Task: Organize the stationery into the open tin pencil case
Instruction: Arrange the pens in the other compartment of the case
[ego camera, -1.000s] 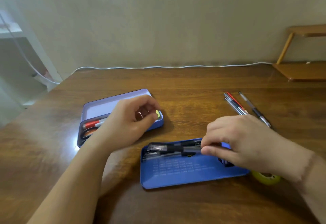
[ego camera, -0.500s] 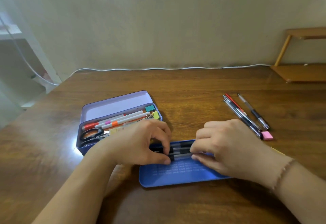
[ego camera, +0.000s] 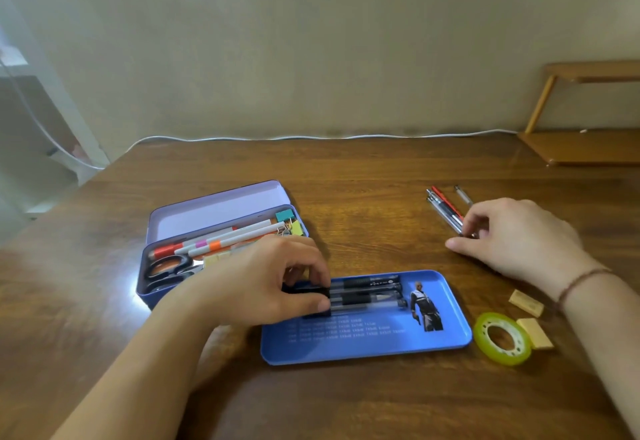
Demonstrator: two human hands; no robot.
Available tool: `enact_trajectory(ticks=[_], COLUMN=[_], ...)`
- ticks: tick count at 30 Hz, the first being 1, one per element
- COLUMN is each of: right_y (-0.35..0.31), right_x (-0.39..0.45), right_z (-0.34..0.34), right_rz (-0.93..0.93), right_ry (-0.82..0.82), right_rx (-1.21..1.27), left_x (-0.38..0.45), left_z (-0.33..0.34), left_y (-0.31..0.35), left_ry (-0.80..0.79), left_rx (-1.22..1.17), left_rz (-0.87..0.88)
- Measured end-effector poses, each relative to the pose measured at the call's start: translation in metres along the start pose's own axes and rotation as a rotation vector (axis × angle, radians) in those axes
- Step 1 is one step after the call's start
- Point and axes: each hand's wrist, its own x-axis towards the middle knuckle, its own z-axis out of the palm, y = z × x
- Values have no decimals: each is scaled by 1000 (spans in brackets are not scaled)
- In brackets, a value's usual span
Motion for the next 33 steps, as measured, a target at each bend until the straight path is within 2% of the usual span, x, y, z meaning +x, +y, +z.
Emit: enact_trajectory(ticks=[4, 7, 11, 14, 17, 19, 23, 28, 31, 33], right_y=[-1, 1, -3, -8, -17, -30, -47, -40, -34, -35], right_x=[3, 4, 1, -4, -17, -30, -43, -38, -37, -39], right_z=[2, 1, -2, -1, 1, 1, 11, 9, 6, 6], right_rz=[54, 89, 22, -127, -444, -625, -806, -694, -640, -654], right_ry=[39, 4, -2, 86, 296, 332, 302, 55, -3, -37], right_rx=[-26, -6, -55, -16, 76, 138, 161, 389, 444, 395], left_x=[1, 1, 2, 5, 5, 5, 5, 4, 1, -1], left_z=[1, 2, 5, 7, 7, 6, 4, 2, -1, -3], left_y=[0, -2, -5, -6, -2, 1, 1, -2, 0, 2], left_ry=[36, 83, 177, 307, 470, 463, 366, 440, 381, 323], left_rx=[1, 12, 5, -19, -75, -94, -41, -47, -98, -148], left_rz=[21, 31, 59, 104, 141, 144, 142, 109, 113, 128])
